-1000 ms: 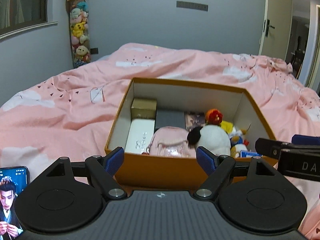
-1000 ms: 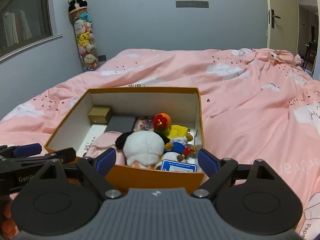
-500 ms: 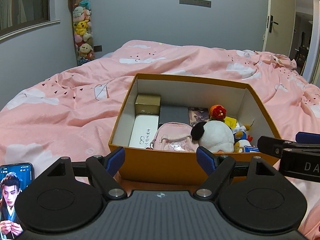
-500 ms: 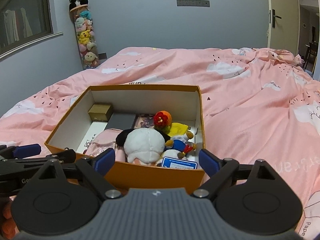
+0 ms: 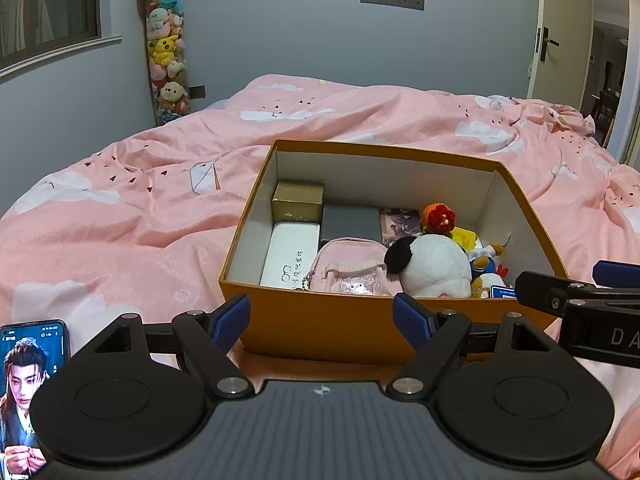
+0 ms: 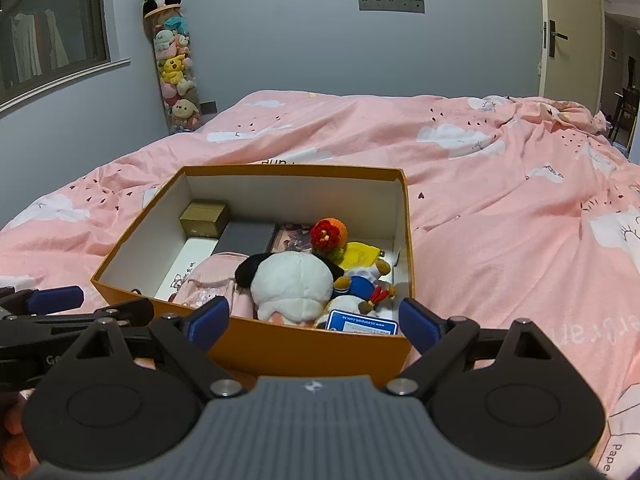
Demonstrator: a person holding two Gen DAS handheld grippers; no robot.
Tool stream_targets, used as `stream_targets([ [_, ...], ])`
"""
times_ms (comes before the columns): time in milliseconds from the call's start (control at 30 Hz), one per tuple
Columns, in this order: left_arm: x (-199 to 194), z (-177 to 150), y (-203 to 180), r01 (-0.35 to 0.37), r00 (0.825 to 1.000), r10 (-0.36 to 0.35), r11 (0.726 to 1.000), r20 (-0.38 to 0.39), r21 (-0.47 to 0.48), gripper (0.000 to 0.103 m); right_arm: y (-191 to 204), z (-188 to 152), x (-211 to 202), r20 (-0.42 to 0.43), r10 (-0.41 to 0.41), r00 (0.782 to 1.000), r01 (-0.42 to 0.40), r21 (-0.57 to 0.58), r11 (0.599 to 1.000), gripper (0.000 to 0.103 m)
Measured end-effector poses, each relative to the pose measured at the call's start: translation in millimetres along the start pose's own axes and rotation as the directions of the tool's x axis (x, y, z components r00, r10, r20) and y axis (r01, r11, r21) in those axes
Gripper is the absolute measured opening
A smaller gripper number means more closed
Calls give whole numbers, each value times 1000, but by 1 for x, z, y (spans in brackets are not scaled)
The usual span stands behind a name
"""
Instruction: Organize objects
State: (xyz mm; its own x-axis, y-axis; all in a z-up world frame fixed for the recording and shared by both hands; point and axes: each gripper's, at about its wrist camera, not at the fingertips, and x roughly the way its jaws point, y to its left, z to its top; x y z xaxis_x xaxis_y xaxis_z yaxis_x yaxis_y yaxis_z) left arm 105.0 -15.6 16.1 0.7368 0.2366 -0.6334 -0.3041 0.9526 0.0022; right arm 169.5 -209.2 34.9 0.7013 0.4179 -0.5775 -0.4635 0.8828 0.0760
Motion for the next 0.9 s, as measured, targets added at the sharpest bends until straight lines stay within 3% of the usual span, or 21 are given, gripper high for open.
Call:
stream_targets([
  [900, 0, -2, 1, 1, 1000, -1, 1000, -11, -7, 94, 3, -3, 4, -20, 10, 1000, -10, -8, 1000, 96],
])
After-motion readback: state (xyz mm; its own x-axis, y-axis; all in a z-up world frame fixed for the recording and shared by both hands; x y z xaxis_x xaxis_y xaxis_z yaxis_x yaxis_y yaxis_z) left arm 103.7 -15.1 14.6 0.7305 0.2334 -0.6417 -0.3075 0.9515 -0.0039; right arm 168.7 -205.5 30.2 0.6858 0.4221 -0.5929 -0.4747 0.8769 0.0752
